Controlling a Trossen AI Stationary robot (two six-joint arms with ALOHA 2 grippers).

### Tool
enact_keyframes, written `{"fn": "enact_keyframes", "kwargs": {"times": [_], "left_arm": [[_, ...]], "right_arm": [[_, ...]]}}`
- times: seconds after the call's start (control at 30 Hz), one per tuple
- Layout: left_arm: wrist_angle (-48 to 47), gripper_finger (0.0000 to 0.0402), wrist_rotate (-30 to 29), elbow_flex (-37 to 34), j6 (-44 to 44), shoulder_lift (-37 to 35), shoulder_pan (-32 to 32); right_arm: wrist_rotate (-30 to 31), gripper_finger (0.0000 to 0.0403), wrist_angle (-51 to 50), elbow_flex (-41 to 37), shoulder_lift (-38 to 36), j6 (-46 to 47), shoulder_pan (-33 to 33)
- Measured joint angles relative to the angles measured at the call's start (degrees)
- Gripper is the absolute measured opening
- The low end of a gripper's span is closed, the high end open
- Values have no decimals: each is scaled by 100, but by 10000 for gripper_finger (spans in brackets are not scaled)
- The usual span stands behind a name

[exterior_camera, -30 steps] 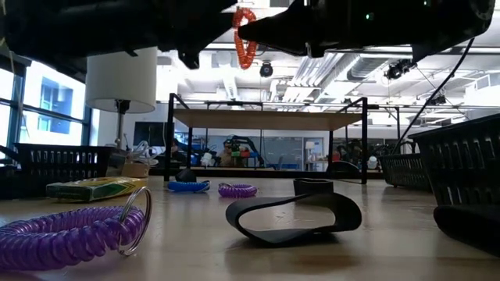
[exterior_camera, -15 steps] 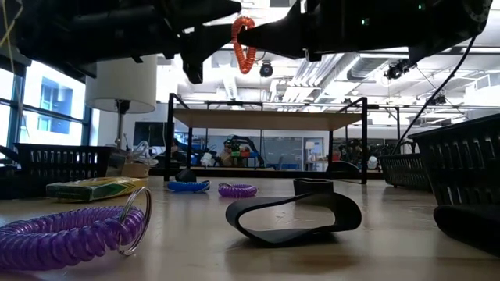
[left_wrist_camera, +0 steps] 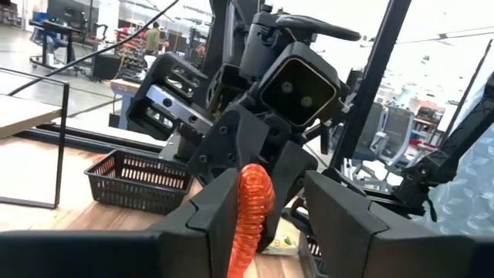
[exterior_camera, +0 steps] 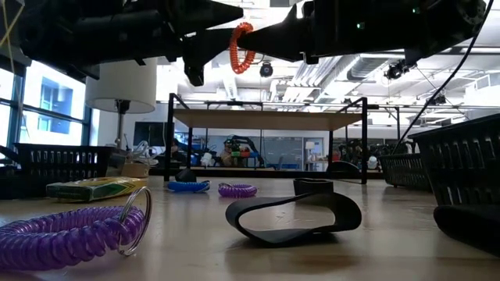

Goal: Pick & Place Office Desk Supplies
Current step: Put the bottom orange spiral keychain into the top left bin

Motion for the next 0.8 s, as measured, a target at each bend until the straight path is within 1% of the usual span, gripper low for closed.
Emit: {"fn": "enact_keyframes", "kwargs": {"times": [0.1,0.3,0.47,0.53,0.7,0.8], "left_arm": [[0,122,45,2,0,0,-2],[-18,58,46,2,2,-2,-2],[-122,15,50,2,2,-2,-2],[-151,6,52,4,4,-2,-2],[-177,3,52,4,90,-2,-2],[-186,3,52,4,90,-2,-2]], "right_arm": [[-10,5,-24,0,0,0,1],[-15,5,-33,0,0,-1,2],[-9,5,-52,-2,0,-1,2],[-1,5,-53,-4,0,7,2],[3,6,-129,-4,0,156,1],[8,17,-215,-4,-4,158,0]]}}
